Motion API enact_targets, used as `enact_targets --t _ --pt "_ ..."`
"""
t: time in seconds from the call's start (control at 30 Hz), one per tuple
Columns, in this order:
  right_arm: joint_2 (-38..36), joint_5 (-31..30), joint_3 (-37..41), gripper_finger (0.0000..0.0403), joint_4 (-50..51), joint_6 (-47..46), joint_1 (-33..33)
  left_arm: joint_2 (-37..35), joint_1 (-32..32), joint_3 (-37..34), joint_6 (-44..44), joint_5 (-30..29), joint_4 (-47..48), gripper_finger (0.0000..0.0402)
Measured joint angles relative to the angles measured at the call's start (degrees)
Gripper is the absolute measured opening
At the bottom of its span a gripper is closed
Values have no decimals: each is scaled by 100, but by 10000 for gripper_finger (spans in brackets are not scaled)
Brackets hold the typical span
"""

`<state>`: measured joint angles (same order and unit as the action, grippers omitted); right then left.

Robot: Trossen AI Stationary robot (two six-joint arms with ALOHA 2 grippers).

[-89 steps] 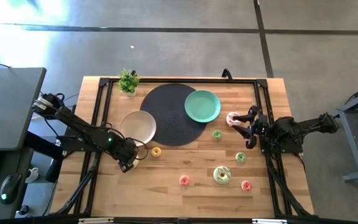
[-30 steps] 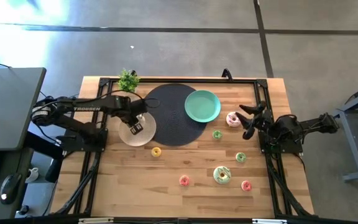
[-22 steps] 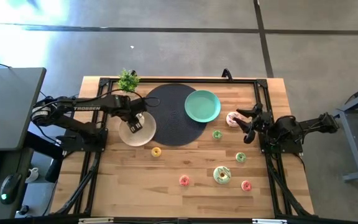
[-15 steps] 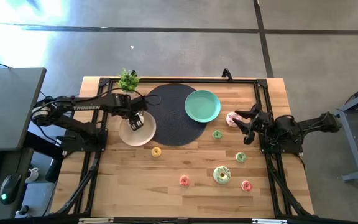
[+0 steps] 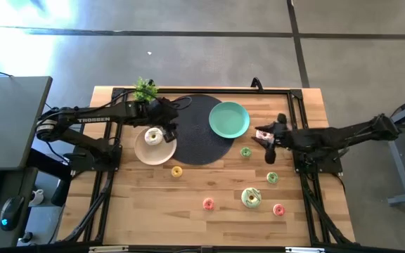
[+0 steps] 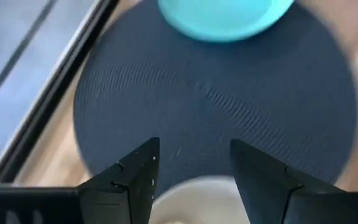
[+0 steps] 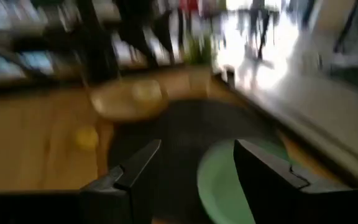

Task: Pick & Place donuts
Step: Put the large purple donut on the brown plate

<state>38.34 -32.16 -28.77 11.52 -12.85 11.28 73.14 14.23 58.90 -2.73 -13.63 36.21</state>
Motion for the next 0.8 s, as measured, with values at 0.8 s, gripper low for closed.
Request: enact_targets --t 0.8 --pt "3928 1422 -1087 197 3706 -638 -1906 -2 -163 212 99 146 90 191"
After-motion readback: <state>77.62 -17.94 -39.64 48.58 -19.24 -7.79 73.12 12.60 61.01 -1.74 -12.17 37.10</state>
